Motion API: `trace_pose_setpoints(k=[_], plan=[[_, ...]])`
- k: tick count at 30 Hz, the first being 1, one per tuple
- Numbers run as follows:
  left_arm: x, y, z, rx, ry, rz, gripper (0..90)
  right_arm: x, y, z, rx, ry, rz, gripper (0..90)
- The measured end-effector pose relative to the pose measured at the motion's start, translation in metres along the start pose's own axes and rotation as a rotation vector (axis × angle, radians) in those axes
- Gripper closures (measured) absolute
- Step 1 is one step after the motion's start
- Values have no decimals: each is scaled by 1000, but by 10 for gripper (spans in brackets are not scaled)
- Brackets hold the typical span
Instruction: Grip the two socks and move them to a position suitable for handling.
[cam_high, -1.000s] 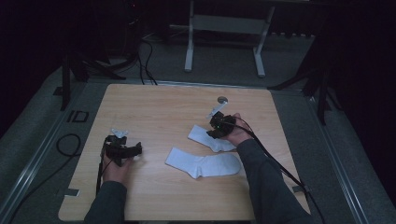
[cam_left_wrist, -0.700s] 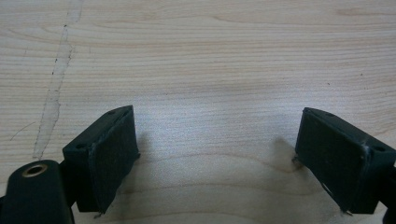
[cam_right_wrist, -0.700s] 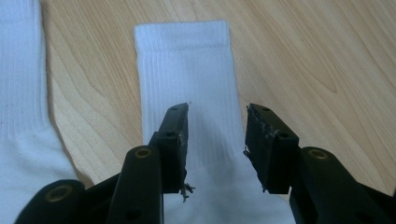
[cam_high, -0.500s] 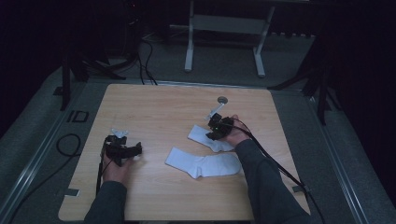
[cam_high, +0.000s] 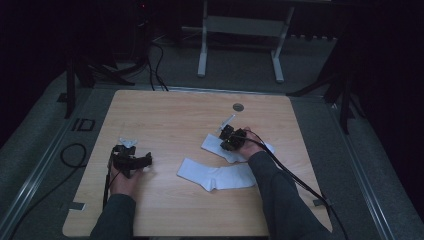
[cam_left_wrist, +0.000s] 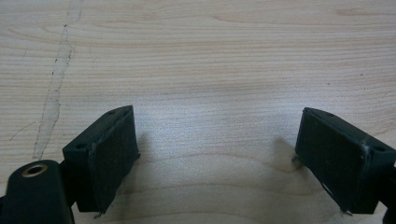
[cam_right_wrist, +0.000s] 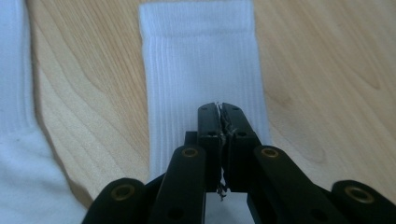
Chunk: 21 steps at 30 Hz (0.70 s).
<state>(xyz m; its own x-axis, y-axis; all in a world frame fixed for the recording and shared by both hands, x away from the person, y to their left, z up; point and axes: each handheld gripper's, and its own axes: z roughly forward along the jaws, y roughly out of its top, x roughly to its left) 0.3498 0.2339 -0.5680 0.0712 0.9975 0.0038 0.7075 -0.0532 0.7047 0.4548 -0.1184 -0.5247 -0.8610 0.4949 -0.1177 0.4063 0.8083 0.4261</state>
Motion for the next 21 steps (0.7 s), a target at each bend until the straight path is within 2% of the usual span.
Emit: trace_pose_setpoints(k=[3,14,21], plan=[[0,0,0,0,0,0,128,3,-1,7,26,3,-21,874],[0,0,0,0,0,0,128,15,-2,4,33,44,-72,871],[0,0,0,0,0,0,129,18,-2,4,36,59,-78,871]])
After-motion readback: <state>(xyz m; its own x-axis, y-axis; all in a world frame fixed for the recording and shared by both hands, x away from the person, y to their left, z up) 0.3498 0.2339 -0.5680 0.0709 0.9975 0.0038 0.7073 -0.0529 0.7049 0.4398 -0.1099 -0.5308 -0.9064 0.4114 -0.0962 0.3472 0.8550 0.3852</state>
